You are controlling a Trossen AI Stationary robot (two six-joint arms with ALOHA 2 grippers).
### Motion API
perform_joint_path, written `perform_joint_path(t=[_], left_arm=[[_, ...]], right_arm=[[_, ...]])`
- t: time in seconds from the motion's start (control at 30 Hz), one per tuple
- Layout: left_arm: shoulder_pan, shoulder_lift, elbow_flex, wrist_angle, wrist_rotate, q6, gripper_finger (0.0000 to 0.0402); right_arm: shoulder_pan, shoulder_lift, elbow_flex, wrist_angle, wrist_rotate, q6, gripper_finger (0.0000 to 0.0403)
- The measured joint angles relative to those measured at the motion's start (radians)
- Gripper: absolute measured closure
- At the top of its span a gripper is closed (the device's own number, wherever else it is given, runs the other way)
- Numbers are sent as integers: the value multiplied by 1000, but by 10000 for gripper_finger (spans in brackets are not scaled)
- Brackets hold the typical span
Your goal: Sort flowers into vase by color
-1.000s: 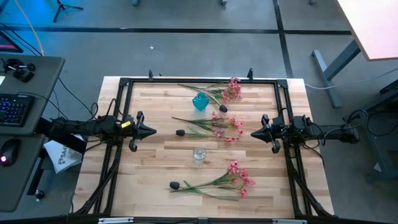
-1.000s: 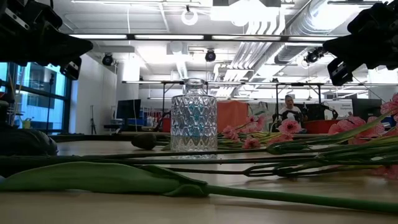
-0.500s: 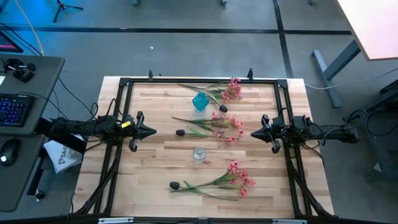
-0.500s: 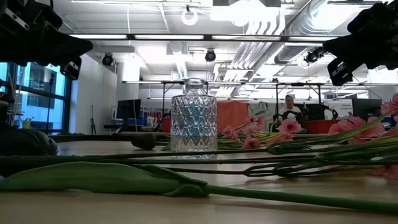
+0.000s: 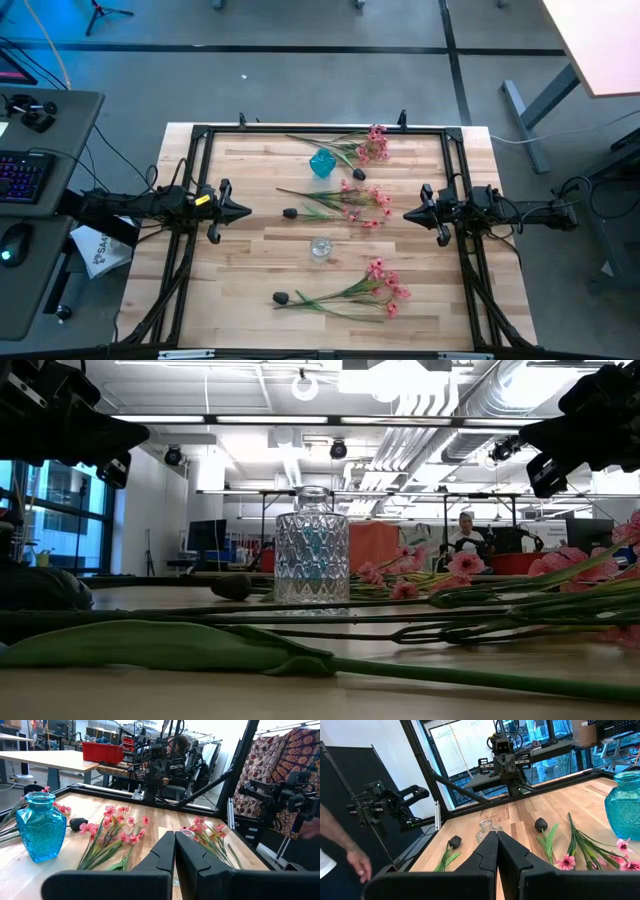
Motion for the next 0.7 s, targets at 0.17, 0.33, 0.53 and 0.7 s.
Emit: perform_joint_path(t=[0.17, 0.33, 0.53, 0.7], left_arm=[[0, 0, 0, 0, 0, 0, 401], [0, 0, 0, 0, 0, 0, 401], [0, 0, 0, 0, 0, 0, 401], [0, 0, 0, 0, 0, 0, 401]], right_arm=[[0, 0, 0, 0, 0, 0, 403], [0, 0, 0, 0, 0, -23, 403], [0, 0, 0, 0, 0, 11, 403], [0, 0, 0, 52, 2, 219, 403]])
